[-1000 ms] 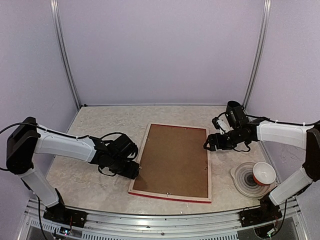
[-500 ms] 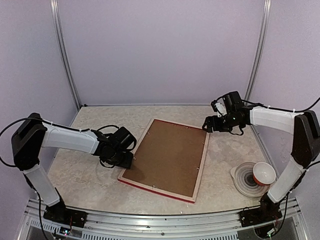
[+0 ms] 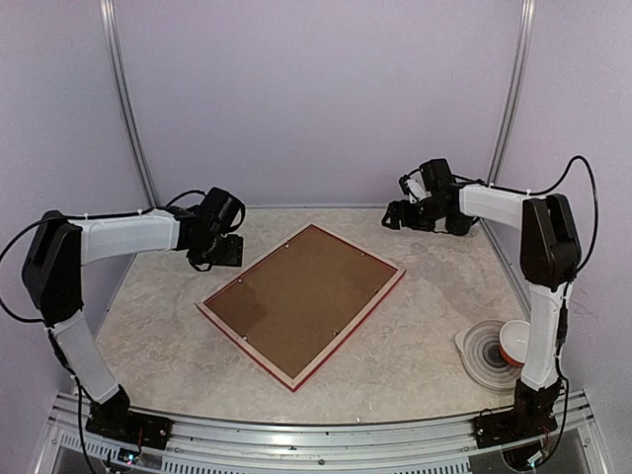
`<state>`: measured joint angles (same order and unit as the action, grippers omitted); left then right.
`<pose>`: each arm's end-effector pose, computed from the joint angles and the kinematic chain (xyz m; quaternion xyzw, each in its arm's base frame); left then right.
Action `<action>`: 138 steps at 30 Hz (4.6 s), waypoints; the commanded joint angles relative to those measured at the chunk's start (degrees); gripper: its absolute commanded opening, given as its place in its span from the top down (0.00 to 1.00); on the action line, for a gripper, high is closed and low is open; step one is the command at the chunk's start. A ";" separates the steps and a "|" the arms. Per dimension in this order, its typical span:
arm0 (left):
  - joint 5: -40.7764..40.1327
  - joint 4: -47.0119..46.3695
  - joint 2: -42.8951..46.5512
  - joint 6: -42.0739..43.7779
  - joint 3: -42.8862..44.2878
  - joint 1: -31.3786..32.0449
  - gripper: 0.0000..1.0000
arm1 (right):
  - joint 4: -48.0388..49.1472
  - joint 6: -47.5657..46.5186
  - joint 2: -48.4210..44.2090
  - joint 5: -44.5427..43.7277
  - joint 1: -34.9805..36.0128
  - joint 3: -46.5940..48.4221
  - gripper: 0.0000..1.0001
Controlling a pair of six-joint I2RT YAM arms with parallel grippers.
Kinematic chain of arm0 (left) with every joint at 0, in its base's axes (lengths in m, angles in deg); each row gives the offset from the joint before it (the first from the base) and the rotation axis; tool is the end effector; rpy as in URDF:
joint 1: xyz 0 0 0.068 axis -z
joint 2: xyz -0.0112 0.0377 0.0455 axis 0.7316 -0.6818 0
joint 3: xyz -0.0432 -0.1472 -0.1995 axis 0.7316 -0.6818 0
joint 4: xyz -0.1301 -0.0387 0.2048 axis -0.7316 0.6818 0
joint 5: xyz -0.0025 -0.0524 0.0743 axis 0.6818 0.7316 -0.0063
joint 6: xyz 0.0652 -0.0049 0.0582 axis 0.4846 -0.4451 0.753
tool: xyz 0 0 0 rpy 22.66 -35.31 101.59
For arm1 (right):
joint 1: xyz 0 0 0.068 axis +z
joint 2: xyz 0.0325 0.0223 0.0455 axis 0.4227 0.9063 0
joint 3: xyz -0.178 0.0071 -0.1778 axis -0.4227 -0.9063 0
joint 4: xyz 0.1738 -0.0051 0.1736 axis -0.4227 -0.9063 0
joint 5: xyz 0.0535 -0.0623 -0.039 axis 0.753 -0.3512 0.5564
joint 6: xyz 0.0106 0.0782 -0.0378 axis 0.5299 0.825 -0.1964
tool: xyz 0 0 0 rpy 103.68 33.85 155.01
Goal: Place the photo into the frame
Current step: Rotate the photo frame at the center of the board, then press the fastener onto the backboard.
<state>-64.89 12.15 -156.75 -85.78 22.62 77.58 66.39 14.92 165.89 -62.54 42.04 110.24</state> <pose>0.3392 -0.1639 0.1712 -0.0035 0.9393 0.0471 0.3398 0.4480 0.1567 0.1856 -0.0628 0.9177 0.2102 0.3313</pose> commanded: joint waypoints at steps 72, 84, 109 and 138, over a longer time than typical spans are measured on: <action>16.97 -9.44 9.16 -9.27 -18.84 3.88 0.02 | 12.17 7.01 -36.09 -2.56 3.25 -47.63 0.18; 17.70 -3.21 5.41 -7.27 -14.96 4.76 0.16 | 12.85 4.39 -32.33 -2.02 0.76 -47.00 0.18; 15.39 -1.14 -3.24 -6.63 -7.99 4.74 0.33 | 15.32 5.70 -36.41 -1.54 0.63 -50.64 0.19; 11.76 2.76 -2.27 -5.51 -8.57 5.91 0.33 | 15.25 5.54 -35.70 -0.66 0.63 -50.81 0.19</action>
<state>-52.35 14.68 -157.67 -91.99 13.79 83.14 81.06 20.62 130.83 -63.33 43.18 60.30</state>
